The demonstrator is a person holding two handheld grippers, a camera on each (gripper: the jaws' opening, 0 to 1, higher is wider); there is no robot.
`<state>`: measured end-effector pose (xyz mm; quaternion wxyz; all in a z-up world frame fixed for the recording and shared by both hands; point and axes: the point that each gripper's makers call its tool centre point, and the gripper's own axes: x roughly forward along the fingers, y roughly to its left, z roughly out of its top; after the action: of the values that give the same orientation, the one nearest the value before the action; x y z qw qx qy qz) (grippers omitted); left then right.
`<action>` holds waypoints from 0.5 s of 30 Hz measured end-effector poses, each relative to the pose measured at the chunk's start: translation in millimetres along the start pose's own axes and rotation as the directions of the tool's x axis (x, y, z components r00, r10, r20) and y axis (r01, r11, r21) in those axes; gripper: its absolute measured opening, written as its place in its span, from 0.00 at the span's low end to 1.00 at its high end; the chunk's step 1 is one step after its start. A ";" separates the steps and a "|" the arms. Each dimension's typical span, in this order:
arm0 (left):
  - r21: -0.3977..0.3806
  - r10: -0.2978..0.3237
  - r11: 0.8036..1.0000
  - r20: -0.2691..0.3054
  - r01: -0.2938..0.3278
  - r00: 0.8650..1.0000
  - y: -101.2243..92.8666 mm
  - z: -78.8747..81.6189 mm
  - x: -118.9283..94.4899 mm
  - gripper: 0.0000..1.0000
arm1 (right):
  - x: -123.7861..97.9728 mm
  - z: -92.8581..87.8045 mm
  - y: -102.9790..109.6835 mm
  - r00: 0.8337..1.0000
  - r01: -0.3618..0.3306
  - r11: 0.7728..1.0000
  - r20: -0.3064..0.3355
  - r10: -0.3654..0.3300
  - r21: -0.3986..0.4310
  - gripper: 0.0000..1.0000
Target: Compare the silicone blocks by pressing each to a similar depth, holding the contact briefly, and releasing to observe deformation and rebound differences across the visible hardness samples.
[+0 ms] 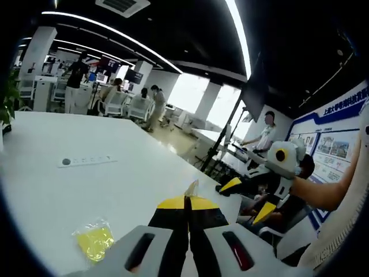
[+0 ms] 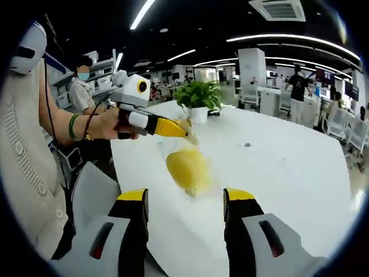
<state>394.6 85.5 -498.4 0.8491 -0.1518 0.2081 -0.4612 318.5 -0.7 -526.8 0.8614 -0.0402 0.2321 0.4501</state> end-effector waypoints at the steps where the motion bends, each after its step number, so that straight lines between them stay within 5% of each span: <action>1: 0.003 0.005 1.000 0.002 -0.005 1.000 0.6 -1.3 5.0 0.00 | -5.6 -4.9 -1.9 1.000 0.013 1.000 0.002 -0.013 0.010 0.46; 11: -0.063 -0.047 0.997 -0.006 0.046 0.999 -8.8 -23.5 69.2 0.00 | -60.6 -43.3 -18.0 0.992 0.125 0.983 -0.020 -0.123 0.137 0.46; 15: -0.159 -0.081 0.984 0.031 0.085 0.996 -7.5 -30.9 93.1 0.00 | -72.9 -49.6 -24.7 0.989 0.144 0.975 -0.016 -0.144 0.168 0.51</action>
<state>419.4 0.7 -541.7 0.8166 -0.2339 0.2278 -0.4760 284.5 -84.3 -542.6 0.8915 0.0155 0.2677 0.3650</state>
